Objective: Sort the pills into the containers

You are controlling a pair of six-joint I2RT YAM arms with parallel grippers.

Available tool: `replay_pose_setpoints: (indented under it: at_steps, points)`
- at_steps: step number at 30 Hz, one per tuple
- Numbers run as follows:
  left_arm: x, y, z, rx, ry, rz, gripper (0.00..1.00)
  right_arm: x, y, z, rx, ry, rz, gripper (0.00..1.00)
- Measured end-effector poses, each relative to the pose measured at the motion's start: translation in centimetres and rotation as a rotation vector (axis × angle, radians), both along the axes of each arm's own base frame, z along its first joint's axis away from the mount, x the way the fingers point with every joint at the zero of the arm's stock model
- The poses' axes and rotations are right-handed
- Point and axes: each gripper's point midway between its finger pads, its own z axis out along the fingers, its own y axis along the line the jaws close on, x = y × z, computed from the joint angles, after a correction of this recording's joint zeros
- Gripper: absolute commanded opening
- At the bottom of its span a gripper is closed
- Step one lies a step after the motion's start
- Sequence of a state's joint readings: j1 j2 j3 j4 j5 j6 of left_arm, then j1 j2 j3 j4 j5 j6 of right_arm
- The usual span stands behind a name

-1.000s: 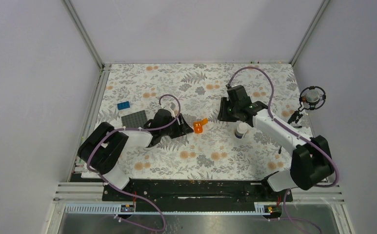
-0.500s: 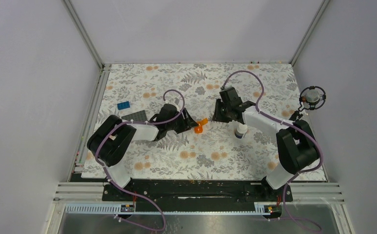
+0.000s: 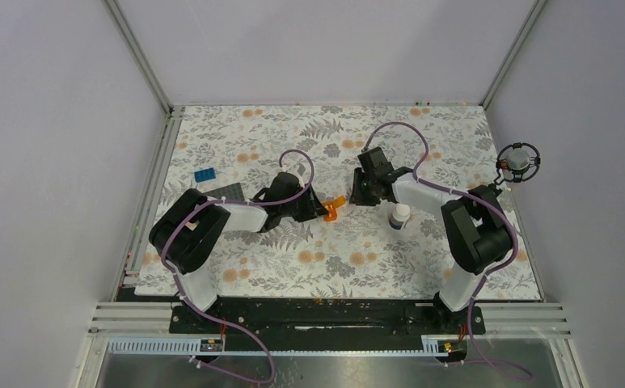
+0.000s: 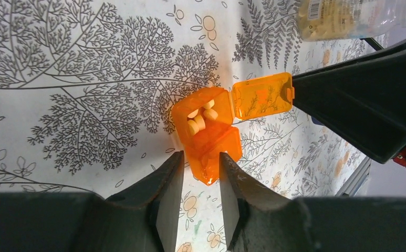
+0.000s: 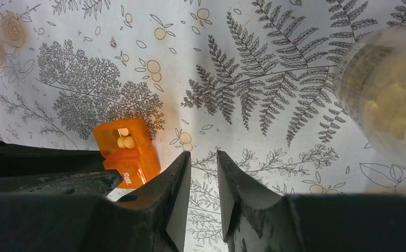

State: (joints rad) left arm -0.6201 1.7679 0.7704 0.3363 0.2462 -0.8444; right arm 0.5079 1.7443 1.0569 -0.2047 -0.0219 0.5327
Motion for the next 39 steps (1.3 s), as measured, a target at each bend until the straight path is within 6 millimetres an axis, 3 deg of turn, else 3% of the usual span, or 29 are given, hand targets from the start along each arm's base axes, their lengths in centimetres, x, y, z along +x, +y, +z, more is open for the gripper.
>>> replay_pose_setpoints:
  at_steps: [22,31,39]
  points:
    - [0.3,-0.5,0.1,0.045,-0.038,-0.055,0.24,0.4,4.4,0.5,0.204,0.002,0.111,0.40]
    - [0.4,-0.5,0.2,0.048,-0.042,-0.057,0.23,0.0,4.6,-1.1,0.205,0.047,0.122,0.40]
    - [0.5,-0.5,0.3,0.047,-0.051,-0.057,0.28,0.2,4.8,-1.0,0.206,0.044,0.122,0.40]
